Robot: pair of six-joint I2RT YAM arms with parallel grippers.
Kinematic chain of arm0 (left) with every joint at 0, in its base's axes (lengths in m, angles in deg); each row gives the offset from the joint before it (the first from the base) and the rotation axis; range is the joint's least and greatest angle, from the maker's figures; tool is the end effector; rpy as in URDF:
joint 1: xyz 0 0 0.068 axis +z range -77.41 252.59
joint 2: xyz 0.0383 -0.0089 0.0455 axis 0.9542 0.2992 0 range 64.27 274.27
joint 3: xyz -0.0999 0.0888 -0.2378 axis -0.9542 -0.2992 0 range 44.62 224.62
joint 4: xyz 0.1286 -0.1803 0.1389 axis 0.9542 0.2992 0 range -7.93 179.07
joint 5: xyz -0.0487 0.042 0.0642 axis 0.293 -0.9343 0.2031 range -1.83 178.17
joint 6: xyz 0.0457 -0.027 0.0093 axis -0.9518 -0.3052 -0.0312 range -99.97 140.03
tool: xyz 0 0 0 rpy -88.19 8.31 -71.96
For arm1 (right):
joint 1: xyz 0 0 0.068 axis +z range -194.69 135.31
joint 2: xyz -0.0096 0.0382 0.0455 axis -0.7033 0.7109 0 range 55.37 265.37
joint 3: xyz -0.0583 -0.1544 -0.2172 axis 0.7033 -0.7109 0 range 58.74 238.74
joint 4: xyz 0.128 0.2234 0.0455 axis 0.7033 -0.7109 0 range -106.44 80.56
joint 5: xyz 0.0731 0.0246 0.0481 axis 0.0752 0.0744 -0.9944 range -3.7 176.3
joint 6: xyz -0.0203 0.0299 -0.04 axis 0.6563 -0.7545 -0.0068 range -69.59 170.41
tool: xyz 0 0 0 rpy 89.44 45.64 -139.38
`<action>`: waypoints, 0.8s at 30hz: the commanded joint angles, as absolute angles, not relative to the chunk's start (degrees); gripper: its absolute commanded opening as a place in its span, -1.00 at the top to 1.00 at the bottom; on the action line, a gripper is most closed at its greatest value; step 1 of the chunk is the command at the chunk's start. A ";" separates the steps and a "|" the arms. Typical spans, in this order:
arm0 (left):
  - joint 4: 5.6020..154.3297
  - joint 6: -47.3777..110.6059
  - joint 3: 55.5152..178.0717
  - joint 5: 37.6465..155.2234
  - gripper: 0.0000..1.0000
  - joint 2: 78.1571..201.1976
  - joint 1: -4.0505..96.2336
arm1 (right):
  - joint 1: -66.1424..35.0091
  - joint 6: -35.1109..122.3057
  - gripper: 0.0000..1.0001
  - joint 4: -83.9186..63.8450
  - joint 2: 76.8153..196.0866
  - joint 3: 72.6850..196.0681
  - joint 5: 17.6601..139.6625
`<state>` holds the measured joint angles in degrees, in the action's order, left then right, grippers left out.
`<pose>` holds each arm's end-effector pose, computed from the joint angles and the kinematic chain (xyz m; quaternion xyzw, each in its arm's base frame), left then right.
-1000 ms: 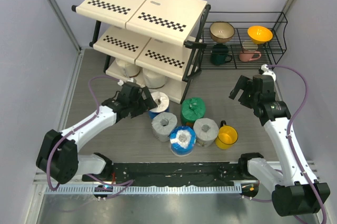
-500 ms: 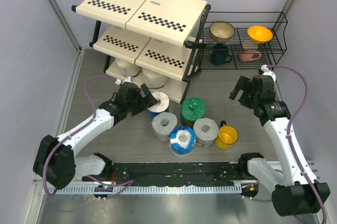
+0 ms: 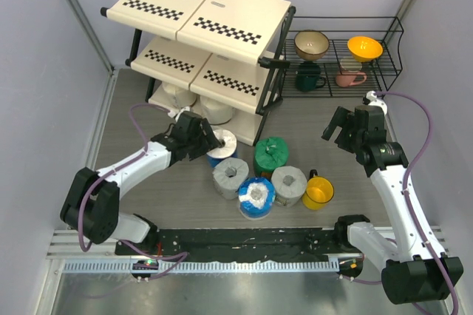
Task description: Place and organize the paper towels onto the shelf
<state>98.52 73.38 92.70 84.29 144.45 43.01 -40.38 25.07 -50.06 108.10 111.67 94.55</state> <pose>0.2506 -0.1394 0.2122 -0.2042 0.9123 -0.2104 0.2860 0.1880 0.0090 0.3137 0.1949 0.8848 0.0440 0.4210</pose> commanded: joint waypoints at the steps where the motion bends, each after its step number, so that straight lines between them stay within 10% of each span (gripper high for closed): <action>1: 100.09 71.98 94.20 81.41 -0.34 142.77 42.97 | -40.39 26.07 -0.94 -49.17 107.14 112.62 94.92; 7: 99.91 71.36 94.72 82.46 -0.06 137.05 42.97 | -40.30 25.37 -0.93 -49.25 107.23 112.44 94.56; 24: 121.96 68.02 121.51 75.96 -0.13 122.89 43.67 | -40.30 24.75 -0.93 -49.08 107.31 111.92 93.60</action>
